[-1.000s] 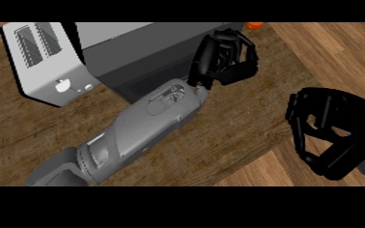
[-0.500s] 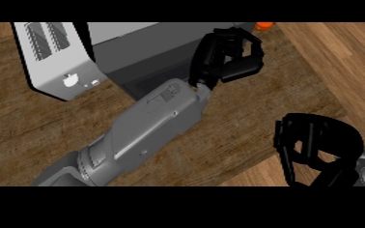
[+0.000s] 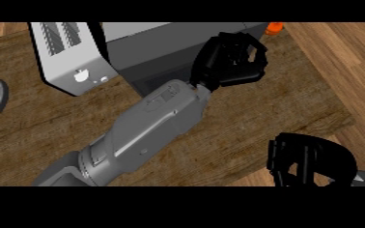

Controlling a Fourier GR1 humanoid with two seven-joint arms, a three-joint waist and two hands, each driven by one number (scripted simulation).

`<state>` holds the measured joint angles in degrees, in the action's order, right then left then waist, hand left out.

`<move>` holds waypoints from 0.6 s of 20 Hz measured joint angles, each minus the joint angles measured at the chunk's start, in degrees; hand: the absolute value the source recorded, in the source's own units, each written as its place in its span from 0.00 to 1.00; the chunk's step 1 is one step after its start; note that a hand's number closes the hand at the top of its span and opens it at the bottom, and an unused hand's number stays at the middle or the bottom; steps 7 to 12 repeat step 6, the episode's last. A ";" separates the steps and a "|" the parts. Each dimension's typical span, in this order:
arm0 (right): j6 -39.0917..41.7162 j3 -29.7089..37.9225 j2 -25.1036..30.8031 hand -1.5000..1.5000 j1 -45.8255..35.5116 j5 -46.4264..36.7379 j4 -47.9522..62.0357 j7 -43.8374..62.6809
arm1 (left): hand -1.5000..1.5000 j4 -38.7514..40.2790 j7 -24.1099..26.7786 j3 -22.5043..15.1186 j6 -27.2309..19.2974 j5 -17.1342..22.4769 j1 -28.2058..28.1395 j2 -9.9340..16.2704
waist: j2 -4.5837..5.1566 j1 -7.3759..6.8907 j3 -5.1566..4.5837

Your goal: Pick up the milk, place it into the microwave and close the microwave

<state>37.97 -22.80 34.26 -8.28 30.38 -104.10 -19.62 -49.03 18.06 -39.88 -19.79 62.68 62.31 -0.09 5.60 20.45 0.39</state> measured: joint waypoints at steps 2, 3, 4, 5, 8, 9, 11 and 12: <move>-0.63 -0.56 -0.36 1.00 0.93 -0.46 -1.24 0.07 | 1.00 0.35 0.36 -0.32 1.97 0.59 0.07 0.01 | -0.06 -0.52 -0.01; -1.01 -0.79 -0.56 1.00 1.30 -0.72 -1.87 0.11 | 1.00 0.48 0.54 -0.52 2.96 0.88 0.10 0.00 | -0.10 -0.83 -0.02; -1.44 -1.12 -0.86 1.00 1.82 -0.96 -2.39 0.15 | 1.00 0.64 0.67 -0.66 3.87 1.17 0.16 0.01 | -0.10 -1.09 -0.01; -1.86 -1.35 -1.04 1.00 2.32 -1.23 -2.96 0.19 | 1.00 0.85 0.87 -0.78 4.69 1.43 0.20 0.01 | -0.13 -1.25 -0.01; -2.25 -1.64 -1.20 1.00 2.91 -1.58 -3.45 0.25 | 1.00 1.06 1.05 -0.89 5.44 1.68 0.25 0.01 | -0.16 -1.39 0.00; -2.25 -1.64 -1.20 1.00 2.91 -1.58 -3.45 0.25 | 1.00 1.06 1.05 -0.89 5.44 1.68 0.25 0.01 | -0.16 -1.39 0.00; -2.25 -1.64 -1.20 1.00 2.91 -1.58 -3.45 0.25 | 1.00 1.06 1.05 -0.89 5.44 1.68 0.25 0.01 | -0.16 -1.39 0.00; -2.25 -1.64 -1.20 1.00 2.91 -1.58 -3.45 0.25 | 1.00 1.06 1.05 -0.89 5.44 1.68 0.25 0.01 | -0.16 -1.39 0.00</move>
